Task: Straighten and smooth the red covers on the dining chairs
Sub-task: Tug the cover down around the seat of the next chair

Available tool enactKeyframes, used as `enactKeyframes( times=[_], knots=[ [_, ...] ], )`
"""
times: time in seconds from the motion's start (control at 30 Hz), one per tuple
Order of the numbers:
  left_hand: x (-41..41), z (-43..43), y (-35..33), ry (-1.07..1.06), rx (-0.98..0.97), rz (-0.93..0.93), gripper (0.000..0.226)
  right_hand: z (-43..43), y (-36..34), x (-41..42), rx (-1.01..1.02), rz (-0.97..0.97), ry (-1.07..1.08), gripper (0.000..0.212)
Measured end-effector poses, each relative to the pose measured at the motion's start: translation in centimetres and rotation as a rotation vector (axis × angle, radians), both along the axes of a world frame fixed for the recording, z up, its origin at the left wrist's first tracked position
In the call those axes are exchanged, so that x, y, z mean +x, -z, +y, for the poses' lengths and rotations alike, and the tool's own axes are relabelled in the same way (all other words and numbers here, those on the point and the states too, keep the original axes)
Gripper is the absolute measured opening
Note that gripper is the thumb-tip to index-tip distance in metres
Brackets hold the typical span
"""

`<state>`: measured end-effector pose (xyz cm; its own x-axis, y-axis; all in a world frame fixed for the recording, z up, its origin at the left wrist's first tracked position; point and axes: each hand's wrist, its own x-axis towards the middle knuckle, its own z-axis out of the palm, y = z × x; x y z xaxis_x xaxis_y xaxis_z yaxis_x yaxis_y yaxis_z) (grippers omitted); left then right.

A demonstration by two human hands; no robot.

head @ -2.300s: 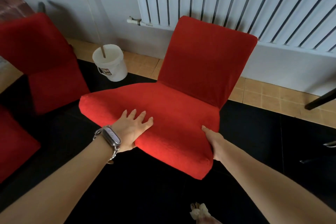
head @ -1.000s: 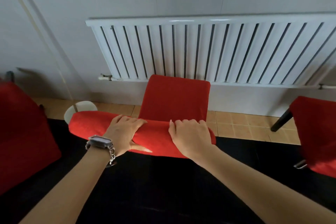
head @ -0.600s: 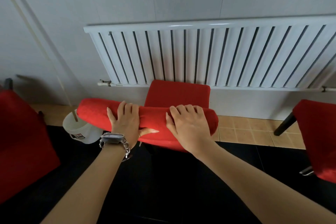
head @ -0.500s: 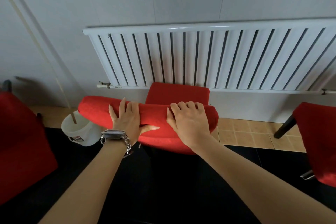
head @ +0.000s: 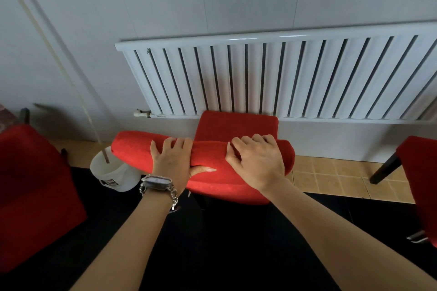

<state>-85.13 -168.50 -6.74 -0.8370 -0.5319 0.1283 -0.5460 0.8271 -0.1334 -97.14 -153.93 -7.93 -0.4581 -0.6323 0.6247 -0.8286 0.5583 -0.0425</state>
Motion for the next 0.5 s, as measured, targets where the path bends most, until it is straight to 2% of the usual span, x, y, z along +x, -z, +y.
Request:
enactKeyframes(
  times=[0.17,0.5],
  knots=[
    [-3.1,0.4,-0.6,-0.036,0.062,0.024,0.112,-0.2,-0.8,-3.0,-0.006,-0.023,0.022,0.043],
    [-4.3,0.2,-0.1,-0.063,0.025,-0.009,0.114,-0.9,-0.6,-4.5,-0.022,0.052,0.021,0.039]
  ],
)
